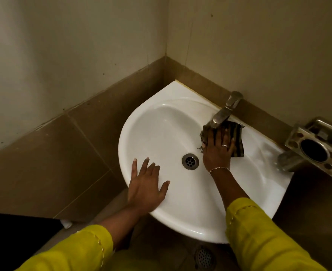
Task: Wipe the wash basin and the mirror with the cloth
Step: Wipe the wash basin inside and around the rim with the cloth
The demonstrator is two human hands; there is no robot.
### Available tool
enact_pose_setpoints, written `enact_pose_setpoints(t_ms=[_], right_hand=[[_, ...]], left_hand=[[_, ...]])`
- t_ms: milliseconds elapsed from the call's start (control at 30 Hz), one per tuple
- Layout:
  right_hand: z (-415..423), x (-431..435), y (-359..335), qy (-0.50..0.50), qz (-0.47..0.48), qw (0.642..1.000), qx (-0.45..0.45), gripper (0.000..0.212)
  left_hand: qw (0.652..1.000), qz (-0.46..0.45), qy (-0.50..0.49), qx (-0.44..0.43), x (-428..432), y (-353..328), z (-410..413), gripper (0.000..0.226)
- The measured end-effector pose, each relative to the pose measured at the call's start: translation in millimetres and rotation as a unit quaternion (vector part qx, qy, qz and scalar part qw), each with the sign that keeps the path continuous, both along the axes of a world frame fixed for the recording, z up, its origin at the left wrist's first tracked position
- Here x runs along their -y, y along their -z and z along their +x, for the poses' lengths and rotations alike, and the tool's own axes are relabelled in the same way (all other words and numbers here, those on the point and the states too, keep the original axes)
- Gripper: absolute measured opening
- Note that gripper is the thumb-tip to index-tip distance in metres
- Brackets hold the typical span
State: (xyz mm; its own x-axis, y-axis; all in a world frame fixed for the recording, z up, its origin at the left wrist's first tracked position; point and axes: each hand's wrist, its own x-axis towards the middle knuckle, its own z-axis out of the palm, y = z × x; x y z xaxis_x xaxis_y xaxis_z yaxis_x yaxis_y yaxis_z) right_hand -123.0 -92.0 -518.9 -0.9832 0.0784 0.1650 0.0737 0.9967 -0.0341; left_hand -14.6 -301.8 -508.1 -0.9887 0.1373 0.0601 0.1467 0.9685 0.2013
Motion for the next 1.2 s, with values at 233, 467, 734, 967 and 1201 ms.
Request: enact_pose_setpoints(t_ms=[233,467,734,967,1201], right_hand=[[-27,17,0,-0.029,0.016,0.999,0.014,0.078],[-64,40,-11,-0.039,-0.023,0.998,0.053,0.074],[-109,82,-23,-0.011,-0.077,0.997,0.008,0.054],[-109,153,-18,-0.2,-0.2,0.954,0.103,0.052],[-56,168,-8,-0.284,-0.528,0.78,0.177,0.041]], left_hand=[[0.999,0.032,0.004,-0.021,2,2,-1,0.052],[0.996,0.065,0.019,-0.056,4,1,1,0.051],[0.993,0.11,0.002,-0.041,4,5,3,0.057],[0.986,0.154,-0.025,-0.049,1,-2,4,0.063],[0.982,0.172,-0.039,-0.066,0,-4,6,0.065]])
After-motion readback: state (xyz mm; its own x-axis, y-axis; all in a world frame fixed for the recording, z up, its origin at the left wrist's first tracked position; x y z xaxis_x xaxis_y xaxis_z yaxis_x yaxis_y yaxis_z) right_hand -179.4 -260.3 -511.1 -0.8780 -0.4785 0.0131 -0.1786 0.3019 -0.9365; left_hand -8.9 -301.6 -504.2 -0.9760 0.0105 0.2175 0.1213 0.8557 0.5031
